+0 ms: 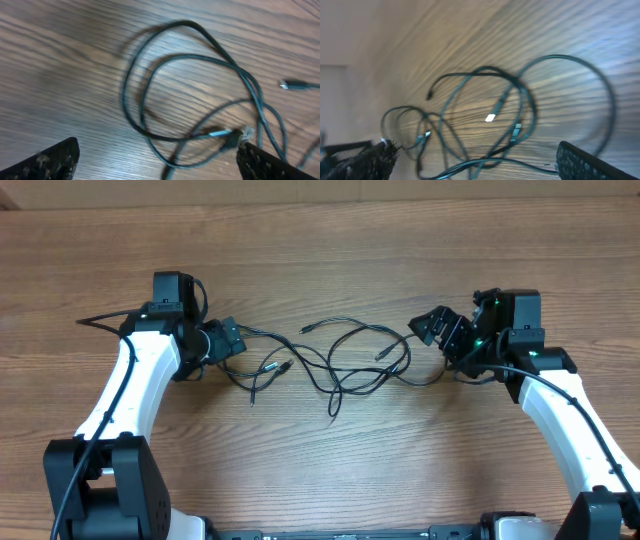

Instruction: Untangle cables

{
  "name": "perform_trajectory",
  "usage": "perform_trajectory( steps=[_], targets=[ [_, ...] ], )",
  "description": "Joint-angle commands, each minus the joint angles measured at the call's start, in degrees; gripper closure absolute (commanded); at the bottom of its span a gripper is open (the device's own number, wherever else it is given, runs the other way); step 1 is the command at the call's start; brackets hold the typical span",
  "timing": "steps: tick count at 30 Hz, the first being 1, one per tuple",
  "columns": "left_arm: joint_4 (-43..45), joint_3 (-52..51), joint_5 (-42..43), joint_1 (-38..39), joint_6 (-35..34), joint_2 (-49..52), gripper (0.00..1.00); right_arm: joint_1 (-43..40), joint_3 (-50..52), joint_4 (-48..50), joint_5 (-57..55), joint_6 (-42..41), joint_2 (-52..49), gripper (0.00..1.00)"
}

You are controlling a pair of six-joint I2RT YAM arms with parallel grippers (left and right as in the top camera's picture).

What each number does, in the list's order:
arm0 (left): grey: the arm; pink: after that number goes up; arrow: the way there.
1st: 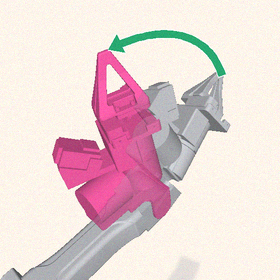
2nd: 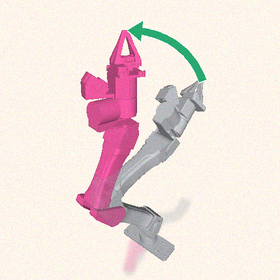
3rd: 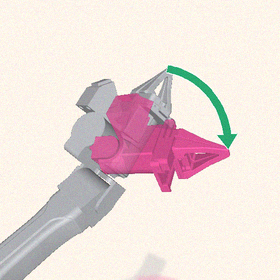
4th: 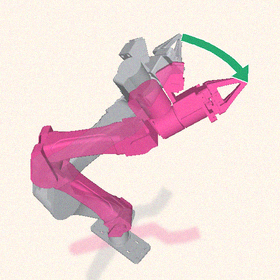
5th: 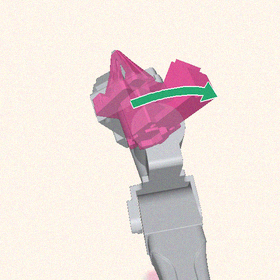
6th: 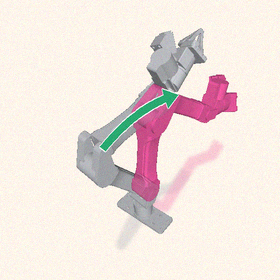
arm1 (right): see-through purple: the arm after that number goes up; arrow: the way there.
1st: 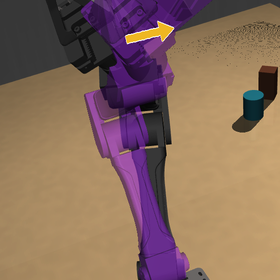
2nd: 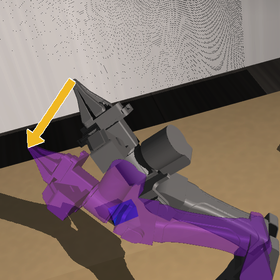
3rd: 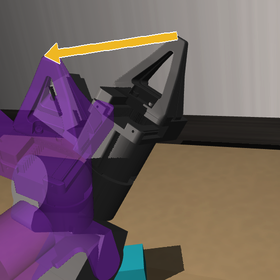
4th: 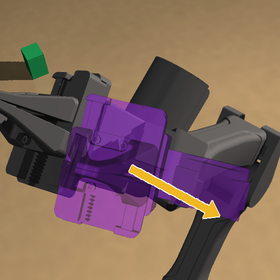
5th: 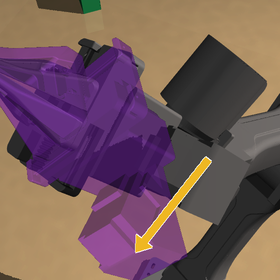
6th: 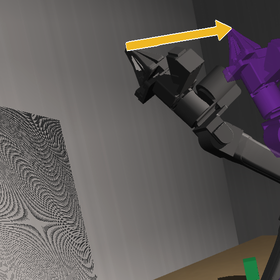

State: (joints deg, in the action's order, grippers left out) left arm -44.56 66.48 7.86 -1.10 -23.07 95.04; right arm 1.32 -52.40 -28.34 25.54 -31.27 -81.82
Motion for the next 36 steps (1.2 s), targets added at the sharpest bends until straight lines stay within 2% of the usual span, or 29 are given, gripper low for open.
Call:
perform_trajectory(
  steps=[1,5,10,11,12,13,14,16,20,27,31,36],
  targets=[
    [0.5,0.7,9.7,1.0,6.7,-0.5,0.0,0.3,-1.2,-0.9,-7.7,0.2,-0.2,0.0],
    [1.1,0.7,19.6,3.4,11.6,-0.5,0.03,0.3,-1.2,-1.6,-9.0,0.2,-0.6,0.0],
    [2.1,0.7,21.6,8.7,11.0,-0.5,0.1,0.3,-1.2,-2.8,-9.0,0.2,-1.8,0.0],
    [2.8,0.7,21.6,10.3,10.3,-0.5,0.15,0.3,-1.2,-3.3,-9.0,0.2,-2.3,0.0],
    [3.4,0.7,21.6,11.7,9.7,-0.5,0.3,0.3,-1.2,-3.3,-9.0,0.2,-2.6,0.0],
    [4.2,0.7,21.6,13.1,9.2,-0.5,0.49,0.3,-1.2,-3.3,-9.0,0.2,-2.8,0.0],
    [4.8,0.7,21.5,14.3,8.6,-0.5,0.63,0.3,-1.2,-3.3,-9.0,0.2,-3.0,0.0],
    [6.6,0.7,20.9,17.4,6.9,-0.5,0.76,0.3,-1.2,-3.3,-9.0,0.2,-3.1,0.0],
    [9.8,0.7,15.0,22.4,1.8,-0.2,0.77,0.3,-1.2,-3.3,-9.0,0.2,-3.1,0.0],
    [17.1,0.7,9.0,30.8,-4.4,3.3,0.87,0.3,-1.2,-3.3,-9.0,0.2,-3.1,0.0],
    [15.6,0.7,8.3,34.6,-5.9,7.4,0.93,0.3,-1.2,-3.3,-9.0,0.2,-3.1,0.0],
    [9.7,0.8,10.7,37.2,-5.1,11.9,0.95,0.3,-1.2,-3.3,-9.0,0.2,-3.1,0.0]
  ],
)
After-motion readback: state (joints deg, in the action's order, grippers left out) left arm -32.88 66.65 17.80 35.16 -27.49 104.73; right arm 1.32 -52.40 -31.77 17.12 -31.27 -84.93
